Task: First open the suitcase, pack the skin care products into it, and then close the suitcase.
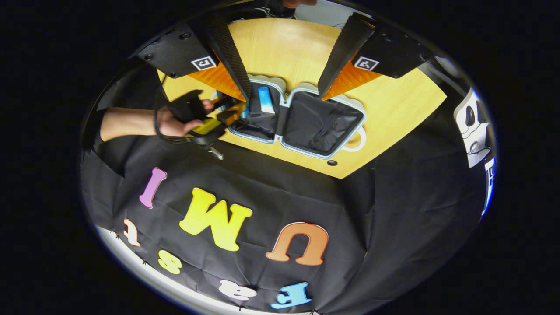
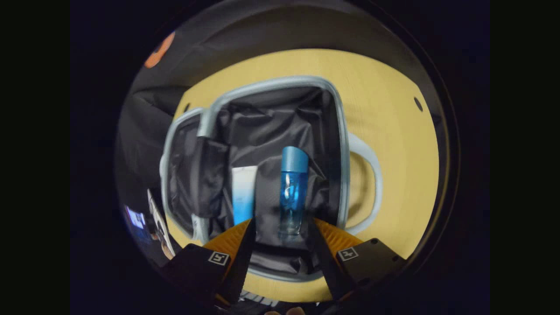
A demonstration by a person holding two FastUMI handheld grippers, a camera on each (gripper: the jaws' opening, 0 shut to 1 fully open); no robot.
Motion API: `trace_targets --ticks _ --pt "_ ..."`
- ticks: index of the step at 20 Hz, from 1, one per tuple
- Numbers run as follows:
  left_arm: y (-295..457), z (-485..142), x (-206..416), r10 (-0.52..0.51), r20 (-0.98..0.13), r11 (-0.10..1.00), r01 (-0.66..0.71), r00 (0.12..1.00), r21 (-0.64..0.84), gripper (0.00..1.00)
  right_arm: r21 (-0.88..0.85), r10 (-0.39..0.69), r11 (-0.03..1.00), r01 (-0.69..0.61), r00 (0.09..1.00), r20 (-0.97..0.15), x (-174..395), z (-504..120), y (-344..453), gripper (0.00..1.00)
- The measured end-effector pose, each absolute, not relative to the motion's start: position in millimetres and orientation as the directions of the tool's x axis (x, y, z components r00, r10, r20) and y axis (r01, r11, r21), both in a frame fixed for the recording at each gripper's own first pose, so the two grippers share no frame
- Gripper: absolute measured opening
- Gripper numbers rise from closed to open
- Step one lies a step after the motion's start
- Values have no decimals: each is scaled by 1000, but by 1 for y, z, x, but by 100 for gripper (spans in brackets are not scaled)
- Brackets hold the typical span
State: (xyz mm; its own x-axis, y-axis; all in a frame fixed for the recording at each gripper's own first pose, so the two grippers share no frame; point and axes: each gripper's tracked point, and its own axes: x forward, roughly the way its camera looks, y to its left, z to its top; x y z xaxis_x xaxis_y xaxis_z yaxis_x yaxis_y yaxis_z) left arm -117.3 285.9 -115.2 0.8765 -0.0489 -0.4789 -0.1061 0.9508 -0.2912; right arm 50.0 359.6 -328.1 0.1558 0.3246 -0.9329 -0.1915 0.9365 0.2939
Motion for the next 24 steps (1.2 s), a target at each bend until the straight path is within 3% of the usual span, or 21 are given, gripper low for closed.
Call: trace_targets --ticks 3,4,7,13,20,21,22,24 --pt "332 -142 -88 -44 -500 945 -126 865 -303 98 247 421 872 -423 389 -819 42 -260 333 72" --pt "349 -155 -73 -48 -514 945 -128 856 -300 98 202 435 857 -474 456 -776 38 -243 317 78" --pt "407 -195 -32 -37 -586 938 -174 810 -299 98 105 451 838 -535 571 -686 10 -205 272 78" --pt "497 -254 55 2 -684 909 -286 730 -302 97 29 413 852 -522 637 -651 -35 -175 200 78" --pt "515 -317 98 -10 -785 864 -389 620 -319 87 131 328 937 -324 685 -650 -25 -160 162 77" --pt "516 -324 101 -9 -791 860 -398 611 -318 94 140 323 941 -309 691 -646 -24 -157 158 78" --pt "518 -331 103 -8 -797 854 -410 604 -319 87 142 315 945 -296 695 -646 -24 -156 157 78" --pt "518 -340 108 -15 -804 841 -428 594 -332 85 132 304 948 -290 699 -647 -25 -156 154 78"
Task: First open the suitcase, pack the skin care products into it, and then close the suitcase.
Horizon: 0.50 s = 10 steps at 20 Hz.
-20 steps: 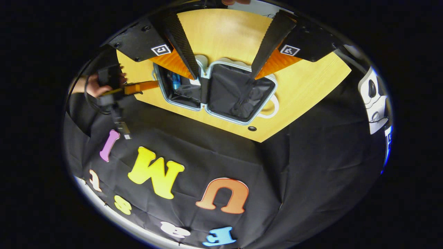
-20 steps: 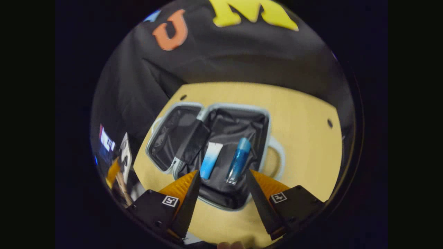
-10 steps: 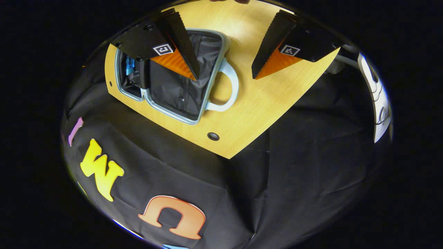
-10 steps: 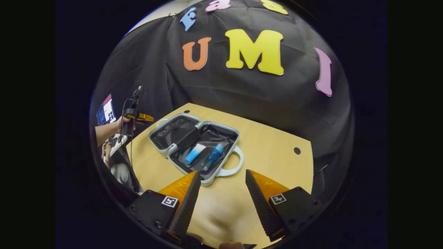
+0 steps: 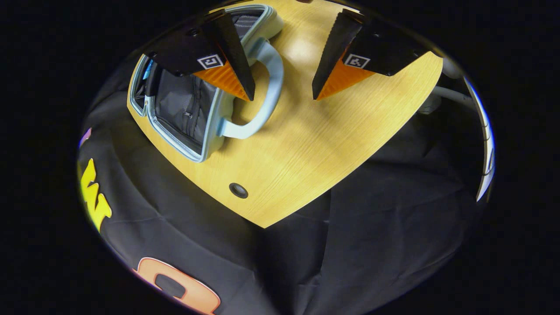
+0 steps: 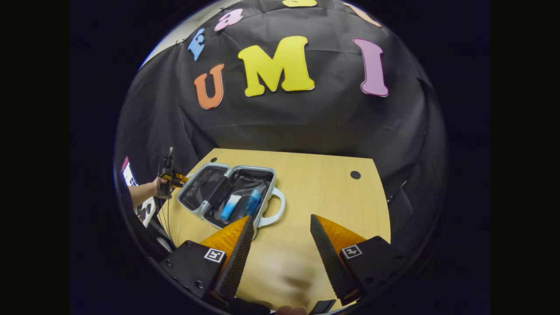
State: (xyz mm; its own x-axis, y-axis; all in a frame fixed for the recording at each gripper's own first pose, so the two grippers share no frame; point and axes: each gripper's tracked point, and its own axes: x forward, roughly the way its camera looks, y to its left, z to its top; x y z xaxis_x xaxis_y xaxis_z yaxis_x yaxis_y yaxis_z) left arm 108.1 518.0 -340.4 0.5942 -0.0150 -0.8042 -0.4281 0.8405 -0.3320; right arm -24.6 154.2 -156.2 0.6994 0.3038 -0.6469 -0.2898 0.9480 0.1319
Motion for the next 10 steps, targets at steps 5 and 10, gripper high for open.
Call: trace_targets --ticks 5,10 --pt "513 -346 117 25 -799 806 -485 601 -340 21 132 305 947 -292 695 -651 -30 -155 151 78" --pt "516 -293 125 139 -727 872 -431 672 -232 12 131 276 959 -251 734 -620 -29 -154 138 73"
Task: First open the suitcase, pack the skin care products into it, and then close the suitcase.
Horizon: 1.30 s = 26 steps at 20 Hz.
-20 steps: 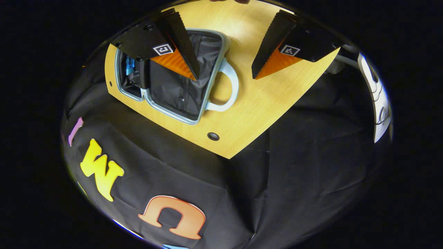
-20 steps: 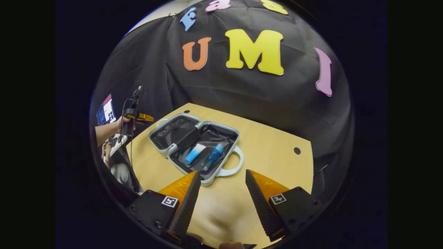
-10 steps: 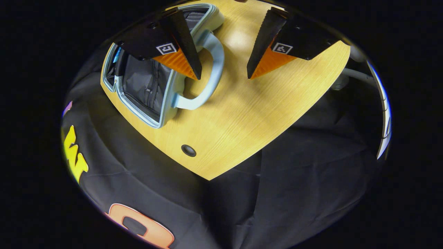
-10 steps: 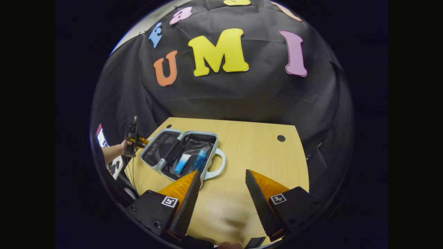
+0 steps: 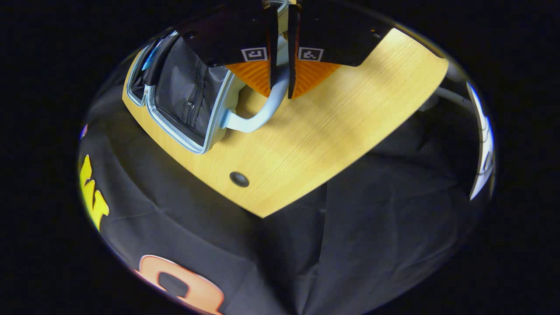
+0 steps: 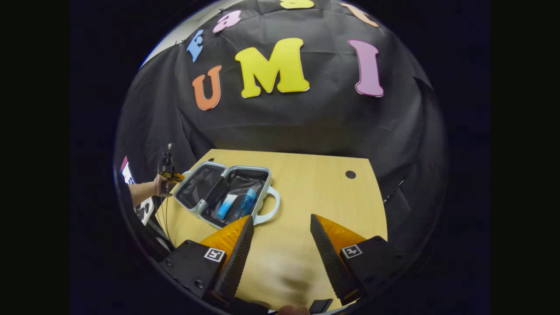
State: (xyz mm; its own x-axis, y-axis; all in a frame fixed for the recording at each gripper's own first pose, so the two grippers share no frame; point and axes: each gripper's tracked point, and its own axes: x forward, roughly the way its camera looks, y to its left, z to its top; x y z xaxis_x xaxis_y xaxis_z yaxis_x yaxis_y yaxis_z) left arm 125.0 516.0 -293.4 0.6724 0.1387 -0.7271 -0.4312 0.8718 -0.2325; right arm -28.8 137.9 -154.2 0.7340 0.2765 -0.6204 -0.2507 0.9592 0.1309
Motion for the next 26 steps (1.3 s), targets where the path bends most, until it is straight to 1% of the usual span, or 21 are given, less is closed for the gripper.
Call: trace_targets --ticks 1,3,5,7,9,13,14,15,16,17,18,19,23,26 --pt "514 -272 126 165 -699 883 -420 696 -210 10 136 267 963 -233 745 -612 -31 -154 136 78" --pt "499 -237 129 191 -648 901 -394 738 -183 6 159 273 962 -222 749 -604 -39 -153 131 78" --pt "485 -201 126 203 -599 913 -370 775 -170 5 162 278 960 -227 753 -596 -46 -154 125 78" --pt "466 -163 122 201 -550 916 -355 811 -187 5 165 286 958 -233 765 -577 -51 -148 119 78" --pt "434 -126 122 177 -492 916 -326 852 -235 5 143 286 958 -249 778 -560 -58 -144 107 78" --pt "364 -68 120 137 -382 938 -244 914 -247 4 90 274 959 -268 803 -529 -68 -136 86 78" --pt "341 -58 121 125 -359 940 -226 925 -256 5 74 266 960 -269 809 -525 -69 -135 79 73" --pt "318 -46 123 103 -328 942 -198 939 -271 5 64 262 961 -270 812 -522 -71 -134 74 78" --pt "294 -36 127 80 -303 946 -168 950 -279 4 62 259 962 -267 814 -520 -74 -132 68 78" --pt "271 -30 129 54 -289 949 -139 956 -283 4 57 252 964 -261 818 -517 -75 -130 60 78" --pt "252 -28 131 27 -276 951 -110 961 -290 4 51 242 966 -252 823 -515 -77 -129 50 73" --pt "230 -27 131 -2 -269 951 -81 963 -299 4 47 229 970 -239 826 -515 -77 -131 41 78" --pt "147 -36 133 -97 -252 955 19 963 -296 4 63 165 986 -156 833 -528 -80 -135 9 78" --pt "89 -57 133 -170 -268 953 88 948 -291 4 22 110 993 -116 843 -527 -80 -137 -17 78"
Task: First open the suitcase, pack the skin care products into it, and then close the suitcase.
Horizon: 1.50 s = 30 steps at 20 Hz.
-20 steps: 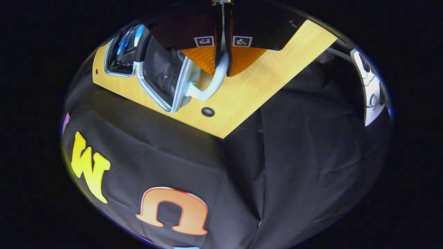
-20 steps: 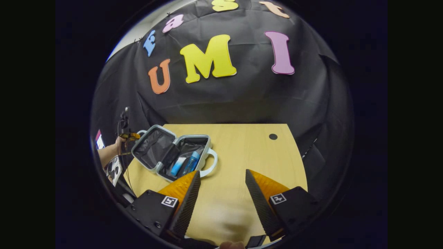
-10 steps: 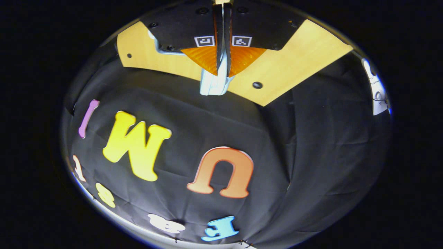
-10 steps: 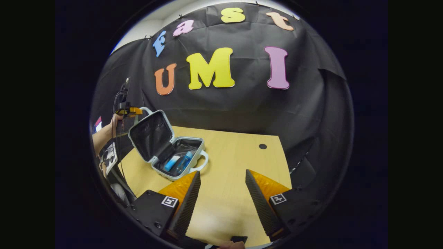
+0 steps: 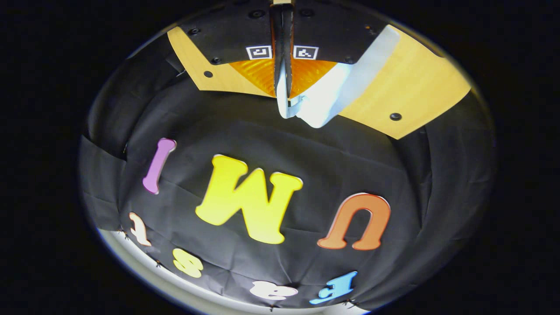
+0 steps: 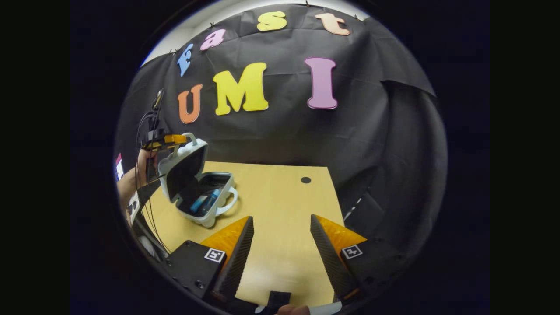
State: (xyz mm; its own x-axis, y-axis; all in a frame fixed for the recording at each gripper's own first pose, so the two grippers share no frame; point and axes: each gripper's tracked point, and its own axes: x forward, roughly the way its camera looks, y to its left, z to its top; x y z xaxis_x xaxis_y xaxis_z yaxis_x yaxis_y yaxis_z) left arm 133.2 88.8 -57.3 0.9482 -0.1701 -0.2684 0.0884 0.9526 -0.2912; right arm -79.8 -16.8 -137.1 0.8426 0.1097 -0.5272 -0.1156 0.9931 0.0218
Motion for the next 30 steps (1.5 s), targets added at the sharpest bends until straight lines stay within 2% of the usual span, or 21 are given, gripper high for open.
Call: trace_targets --ticks 1,2,4,5,7,8,9,10,11,12,14,16,17,18,20,21,22,24,26,28,30 --pt "72 -66 132 -194 -276 949 108 941 -297 4 16 94 995 -100 843 -529 -81 -136 -24 78" --pt "59 -78 131 -216 -290 946 126 933 -298 4 15 78 996 -83 842 -534 -82 -137 -31 73" --pt "31 -103 131 -250 -320 944 157 914 -289 4 8 48 999 -52 833 -551 -85 -142 -42 73" --pt "19 -116 130 -266 -338 944 173 903 -281 0 4 34 999 -39 830 -557 -86 -144 -47 73" --pt "0 -139 127 -287 -372 945 198 882 -259 4 -7 13 1000 -21 822 -569 -89 -147 -55 73" --pt "-7 -149 125 -295 -389 946 207 873 -251 4 -15 5 1000 -16 820 -572 -91 -147 -58 78" --pt "-13 -161 125 -301 -407 946 216 863 -241 4 -24 -3 1000 -13 818 -575 -92 -148 -60 78" --pt "-21 -176 125 -303 -427 948 222 852 -229 4 -28 -9 1000 -9 815 -579 -93 -148 -63 73" --pt "-25 -188 124 -302 -445 949 223 843 -222 4 -31 -13 1000 -5 812 -583 -93 -148 -65 78" --pt "-30 -198 121 -301 -460 951 226 835 -213 4 -33 -17 999 -3 809 -588 -96 -148 -67 73" --pt "-33 -216 117 -285 -492 958 232 823 -167 4 -39 -25 999 2 806 -592 -95 -150 -70 78" --pt "-40 -228 121 -266 -496 963 247 827 -105 4 -44 -30 999 5 805 -592 -94 -149 -73 73" --pt "-42 -233 122 -253 -499 965 252 829 -71 4 -45 -32 999 7 805 -592 -93 -149 -73 73" --pt "-43 -239 124 -235 -503 967 251 832 -37 4 -43 -31 999 7 804 -594 -93 -149 -73 78" --pt "-47 -249 122 -189 -522 971 238 832 29 4 -39 -26 999 3 803 -595 -92 -149 -71 78" --pt "-47 -252 122 -160 -518 970 231 840 74 0 -40 -23 999 0 806 -592 -90 -148 -70 78" --pt "-48 -256 124 -136 -514 970 220 847 105 8 -42 -22 999 -4 810 -586 -89 -146 -70 78" --pt "-47 -260 124 -108 -504 966 211 857 151 10 -48 -19 999 -11 816 -578 -86 -143 -70 73" --pt "-62 -270 118 -138 -535 964 237 833 120 17 -51 -14 999 -18 819 -574 -84 -143 -69 73" --pt "-69 -269 116 -161 -519 954 267 839 136 46 -44 -5 999 -24 825 -565 -78 -141 -67 73" --pt "-81 -259 107 -196 -495 957 276 847 93 89 -32 9 999 -32 838 -545 -69 -138 -63 73"
